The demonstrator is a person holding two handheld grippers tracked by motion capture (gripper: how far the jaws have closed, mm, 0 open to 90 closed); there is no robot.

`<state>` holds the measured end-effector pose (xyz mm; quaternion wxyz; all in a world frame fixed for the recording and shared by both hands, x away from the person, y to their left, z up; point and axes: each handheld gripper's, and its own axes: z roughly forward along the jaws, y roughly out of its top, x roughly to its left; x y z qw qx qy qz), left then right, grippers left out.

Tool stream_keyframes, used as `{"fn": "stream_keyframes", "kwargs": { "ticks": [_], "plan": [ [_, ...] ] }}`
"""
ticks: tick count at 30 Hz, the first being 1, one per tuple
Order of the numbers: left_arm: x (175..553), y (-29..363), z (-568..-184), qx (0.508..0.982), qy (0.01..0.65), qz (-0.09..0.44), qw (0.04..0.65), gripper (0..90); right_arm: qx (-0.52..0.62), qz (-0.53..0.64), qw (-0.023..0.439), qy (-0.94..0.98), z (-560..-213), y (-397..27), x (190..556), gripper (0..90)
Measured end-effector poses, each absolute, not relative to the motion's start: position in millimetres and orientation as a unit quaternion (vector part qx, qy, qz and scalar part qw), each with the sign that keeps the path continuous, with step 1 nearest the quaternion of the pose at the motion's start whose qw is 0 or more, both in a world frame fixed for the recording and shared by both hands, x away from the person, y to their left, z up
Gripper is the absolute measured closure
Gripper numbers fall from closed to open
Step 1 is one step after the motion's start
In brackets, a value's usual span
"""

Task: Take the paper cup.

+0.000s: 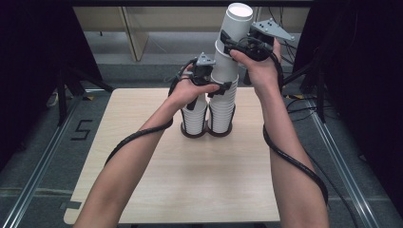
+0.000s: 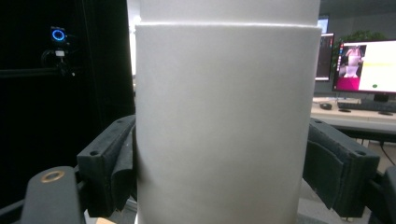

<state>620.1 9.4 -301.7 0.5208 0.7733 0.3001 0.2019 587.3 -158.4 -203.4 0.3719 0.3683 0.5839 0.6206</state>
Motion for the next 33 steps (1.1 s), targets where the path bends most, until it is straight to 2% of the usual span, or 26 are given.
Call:
{"fn": "stream_keyframes", "kwargs": {
  "ticks": [12,18,26,28,33],
  "plan": [
    [621,13,-302,0.769,0.297,0.197,0.531,9.6,0.347,0.633,0.396,0.567,-194,-173,564,19.1],
    [612,19,-294,0.758,0.295,0.196,0.548,6.7,0.339,0.633,0.406,0.565,-194,-191,543,19.1],
    [577,38,-276,0.752,0.281,0.209,0.558,6.1,0.345,0.624,0.416,0.565,-208,-216,518,19.0],
    [570,42,-277,0.752,0.281,0.205,0.560,6.1,0.343,0.617,0.422,0.568,-215,-221,511,19.0],
    [524,69,-294,0.750,0.272,0.197,0.570,6.1,0.344,0.599,0.426,0.584,-241,-229,493,19.0]
  ]
}}
